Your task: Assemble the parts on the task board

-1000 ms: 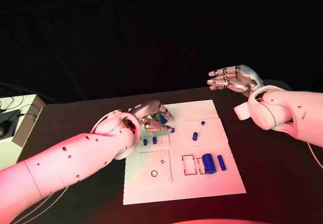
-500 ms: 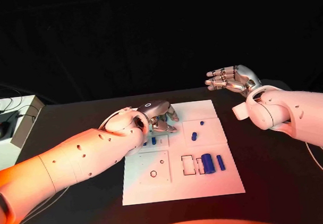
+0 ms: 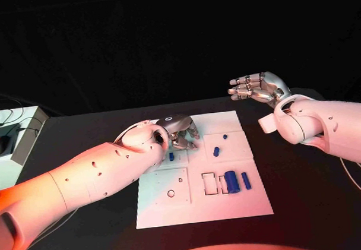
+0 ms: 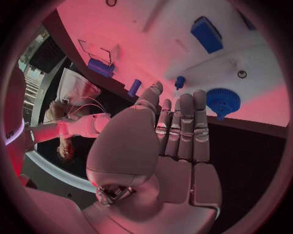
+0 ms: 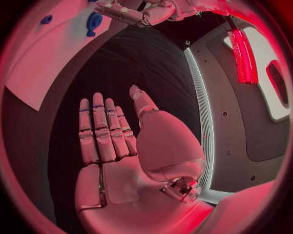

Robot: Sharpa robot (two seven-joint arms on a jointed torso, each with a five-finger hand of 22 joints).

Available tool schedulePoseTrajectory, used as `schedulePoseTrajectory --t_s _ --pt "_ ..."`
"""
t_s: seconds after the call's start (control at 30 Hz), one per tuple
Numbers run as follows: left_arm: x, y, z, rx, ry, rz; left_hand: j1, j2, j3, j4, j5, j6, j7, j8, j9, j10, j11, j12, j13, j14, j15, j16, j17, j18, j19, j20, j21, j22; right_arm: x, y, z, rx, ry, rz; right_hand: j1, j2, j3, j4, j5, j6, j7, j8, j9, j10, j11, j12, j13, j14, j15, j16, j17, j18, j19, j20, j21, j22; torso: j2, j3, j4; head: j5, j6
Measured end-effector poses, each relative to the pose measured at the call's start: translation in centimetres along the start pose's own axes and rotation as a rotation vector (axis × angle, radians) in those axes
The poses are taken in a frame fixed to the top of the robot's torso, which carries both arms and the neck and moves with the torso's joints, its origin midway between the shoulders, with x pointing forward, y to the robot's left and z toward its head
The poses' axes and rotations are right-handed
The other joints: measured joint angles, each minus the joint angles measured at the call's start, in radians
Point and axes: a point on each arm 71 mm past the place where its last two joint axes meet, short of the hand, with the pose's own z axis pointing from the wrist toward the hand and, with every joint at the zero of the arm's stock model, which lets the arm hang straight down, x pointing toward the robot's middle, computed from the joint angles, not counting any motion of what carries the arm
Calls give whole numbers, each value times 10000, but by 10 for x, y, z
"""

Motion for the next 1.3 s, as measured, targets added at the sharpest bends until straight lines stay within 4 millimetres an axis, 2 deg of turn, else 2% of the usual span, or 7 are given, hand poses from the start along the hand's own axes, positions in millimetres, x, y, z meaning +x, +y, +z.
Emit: schedulePoseTrajectory --t_s 0.13,0.27,0.57,0.67,1.3 --pt "1 2 1 -110 42 75 0 0 28 28 0 0 0 0 0 8 9 0 0 0 0 133 -62 0 72 -1 0 159 0 0 0 -3 9 5 0 0 0 0 0 0 0 0 0 0 0 0 0 0 0 0 0 0 0 0 0 0 0 -1 4 -11 -4" --pt "1 5 2 -202 59 121 0 0 140 -1 0 75 75 0 0 179 2 -46 0 0 0 254 -66 148 109 -37 0 269 1 0 0 -6 15 8 0 0 0 0 0 0 0 0 0 0 0 0 0 0 0 0 0 0 0 0 0 0 0 -1 2 -22 -12" --pt "3 6 6 -312 122 189 0 0 830 -140 0 144 145 0 -5 646 -76 -405 1 38 -37 514 -66 150 196 -53 157 439 1 1 0 -12 31 17 0 0 0 0 25 0 0 0 0 0 0 0 0 0 0 0 -3 0 0 0 0 0 -3 -3 5 -17 -40" --pt "4 8 7 -373 149 205 -96 -96 1052 -192 0 144 145 0 -5 731 -88 -511 1 38 -37 520 -86 150 196 -53 225 439 2 1 0 -17 43 24 0 0 19 -19 43 0 0 0 0 0 0 -38 0 0 0 0 -9 0 0 0 0 0 -4 -3 5 -16 -44" --pt "7 13 9 -546 419 216 -186 -186 1131 -193 0 38 250 0 -18 731 -87 -628 1 38 -37 609 -86 147 196 -52 273 437 2 1 0 -28 62 36 0 0 28 -28 81 0 0 0 0 0 0 -38 0 0 0 0 -8 0 0 0 0 0 -5 5 7 -57 -103"
